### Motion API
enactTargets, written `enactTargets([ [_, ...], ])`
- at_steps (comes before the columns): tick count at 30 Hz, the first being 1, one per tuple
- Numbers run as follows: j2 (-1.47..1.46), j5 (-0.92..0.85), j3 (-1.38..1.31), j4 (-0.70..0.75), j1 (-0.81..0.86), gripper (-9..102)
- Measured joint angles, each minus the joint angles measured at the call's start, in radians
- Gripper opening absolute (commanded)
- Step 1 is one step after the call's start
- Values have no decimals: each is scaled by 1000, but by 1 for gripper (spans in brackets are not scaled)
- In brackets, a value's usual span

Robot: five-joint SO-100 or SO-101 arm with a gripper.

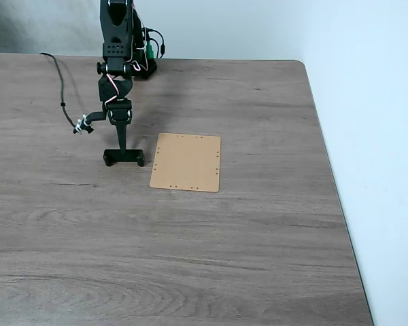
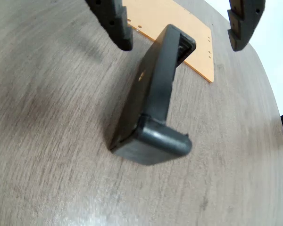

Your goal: Grasp a black block and then place it on the board.

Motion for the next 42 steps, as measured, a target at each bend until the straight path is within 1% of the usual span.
enactTargets([
  [11, -61, 0, -26, -29, 38, 25],
  [22, -114, -5, -46, -57, 61, 17],
  [26, -129, -20, -49, -69, 86, 12],
  [29, -143, -25, -61, -69, 89, 2],
  [30, -146, -32, -63, -72, 89, 0],
  [42, -155, -74, -71, -87, 107, 0],
])
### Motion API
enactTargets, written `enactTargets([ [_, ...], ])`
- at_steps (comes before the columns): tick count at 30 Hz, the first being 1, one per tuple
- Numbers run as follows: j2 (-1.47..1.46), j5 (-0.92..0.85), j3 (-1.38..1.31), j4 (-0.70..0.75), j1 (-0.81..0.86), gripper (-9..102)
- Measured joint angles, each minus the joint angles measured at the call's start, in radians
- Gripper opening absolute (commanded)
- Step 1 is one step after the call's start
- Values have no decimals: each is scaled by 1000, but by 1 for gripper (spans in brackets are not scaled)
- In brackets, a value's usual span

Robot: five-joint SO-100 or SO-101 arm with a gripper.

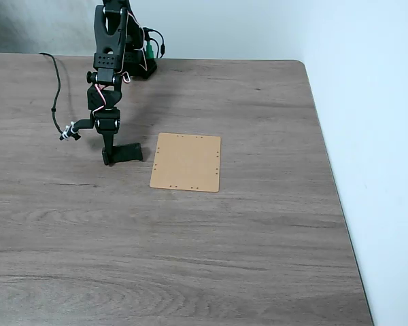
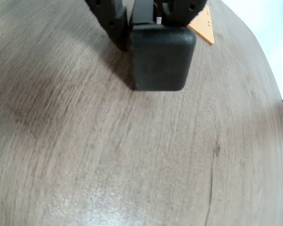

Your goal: Grasp a black block and then place it on the board.

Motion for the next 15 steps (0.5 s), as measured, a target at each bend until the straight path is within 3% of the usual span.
enactTargets([
  [7, 31, 0, -23, 72, -6, 0],
  [15, 133, 26, -84, 178, -126, 0],
])
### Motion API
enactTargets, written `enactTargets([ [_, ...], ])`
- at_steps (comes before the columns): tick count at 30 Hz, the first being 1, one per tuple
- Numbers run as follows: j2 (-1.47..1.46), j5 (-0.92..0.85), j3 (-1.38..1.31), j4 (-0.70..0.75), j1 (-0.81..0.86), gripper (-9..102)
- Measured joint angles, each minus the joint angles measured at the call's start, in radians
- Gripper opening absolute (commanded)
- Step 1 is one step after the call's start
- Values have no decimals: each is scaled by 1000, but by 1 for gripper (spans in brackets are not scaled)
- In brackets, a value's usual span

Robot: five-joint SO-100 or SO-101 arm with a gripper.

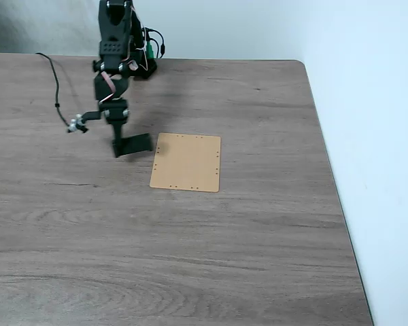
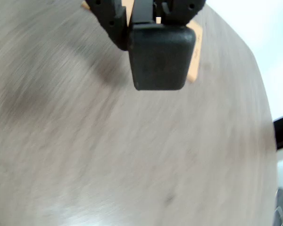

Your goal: Grasp a black block and then place it on the board.

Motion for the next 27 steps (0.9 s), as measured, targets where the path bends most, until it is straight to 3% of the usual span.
enactTargets([
  [16, -190, 66, -304, 115, -325, 0],
  [27, -368, 69, -451, 121, -391, 0],
])
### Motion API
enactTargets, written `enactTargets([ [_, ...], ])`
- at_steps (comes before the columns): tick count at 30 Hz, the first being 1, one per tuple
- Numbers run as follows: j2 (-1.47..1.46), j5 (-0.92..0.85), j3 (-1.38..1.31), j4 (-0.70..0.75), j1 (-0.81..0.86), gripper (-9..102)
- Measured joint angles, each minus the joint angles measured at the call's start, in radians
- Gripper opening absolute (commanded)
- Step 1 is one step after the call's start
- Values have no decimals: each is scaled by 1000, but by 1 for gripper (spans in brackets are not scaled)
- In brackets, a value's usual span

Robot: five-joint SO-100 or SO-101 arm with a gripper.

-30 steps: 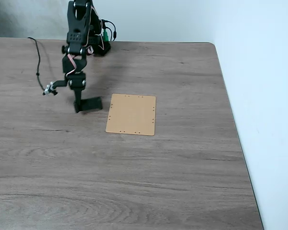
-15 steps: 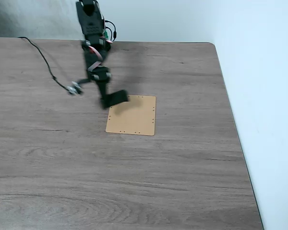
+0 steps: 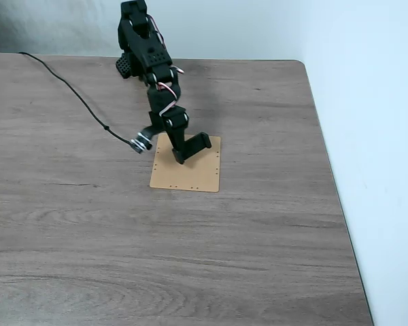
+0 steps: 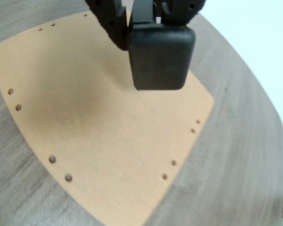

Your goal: Grasp a black block and then place it on the board.

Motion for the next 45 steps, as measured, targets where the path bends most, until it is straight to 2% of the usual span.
enactTargets([
  [15, -41, -23, -3, -32, 21, 0],
  [19, -41, -25, -3, -48, 28, 14],
  [22, -41, -18, -3, -51, 38, 19],
  [30, -41, -26, -3, -64, 43, 22],
  [40, 40, -61, -3, -35, 54, 20],
  [43, 107, -87, -3, -35, 55, 6],
  [45, 141, -94, -3, -35, 61, 1],
])
